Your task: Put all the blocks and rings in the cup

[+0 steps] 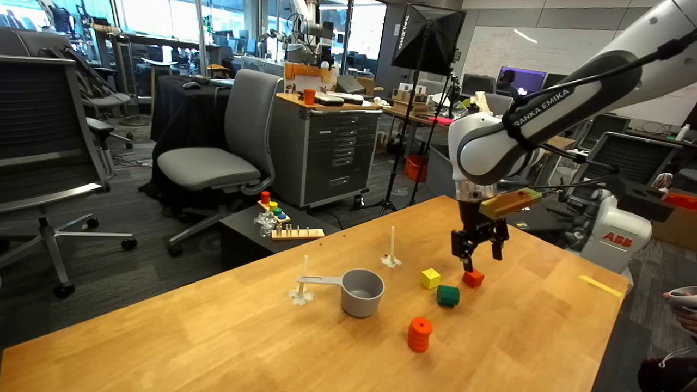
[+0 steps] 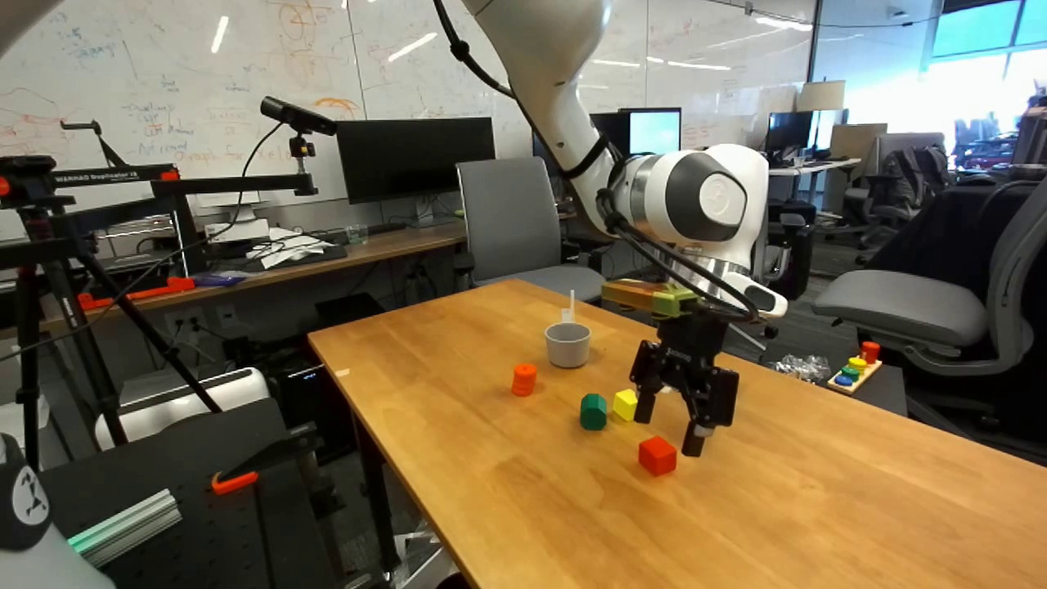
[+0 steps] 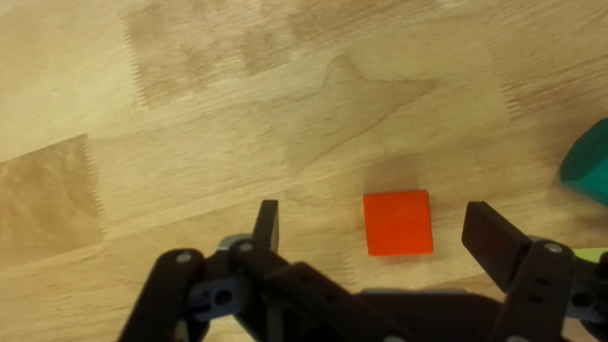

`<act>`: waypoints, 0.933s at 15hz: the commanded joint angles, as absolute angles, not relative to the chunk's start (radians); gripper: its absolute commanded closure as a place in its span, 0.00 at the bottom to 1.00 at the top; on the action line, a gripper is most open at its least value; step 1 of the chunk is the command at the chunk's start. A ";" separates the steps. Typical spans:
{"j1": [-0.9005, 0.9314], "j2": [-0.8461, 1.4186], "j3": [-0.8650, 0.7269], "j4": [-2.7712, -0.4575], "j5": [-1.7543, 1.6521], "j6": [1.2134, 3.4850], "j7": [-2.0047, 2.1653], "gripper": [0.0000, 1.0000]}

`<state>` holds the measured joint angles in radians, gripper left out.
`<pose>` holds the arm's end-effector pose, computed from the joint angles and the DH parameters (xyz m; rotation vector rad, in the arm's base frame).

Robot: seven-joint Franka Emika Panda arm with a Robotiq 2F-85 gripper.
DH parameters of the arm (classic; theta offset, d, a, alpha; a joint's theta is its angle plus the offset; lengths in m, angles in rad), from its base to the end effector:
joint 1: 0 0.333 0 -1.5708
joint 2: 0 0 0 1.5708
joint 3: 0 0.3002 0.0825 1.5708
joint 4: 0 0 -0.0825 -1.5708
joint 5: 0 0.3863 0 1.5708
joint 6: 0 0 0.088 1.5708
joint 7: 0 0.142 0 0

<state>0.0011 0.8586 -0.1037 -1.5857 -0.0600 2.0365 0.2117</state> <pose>0.6146 -0.0678 0.0613 2.9060 -0.3750 -0.5895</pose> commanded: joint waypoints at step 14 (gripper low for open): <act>-0.022 0.985 -0.082 -1.415 -0.042 1.936 0.140 0.51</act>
<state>-0.0032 0.9763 -0.1005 -1.4551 -0.0585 1.9646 0.1637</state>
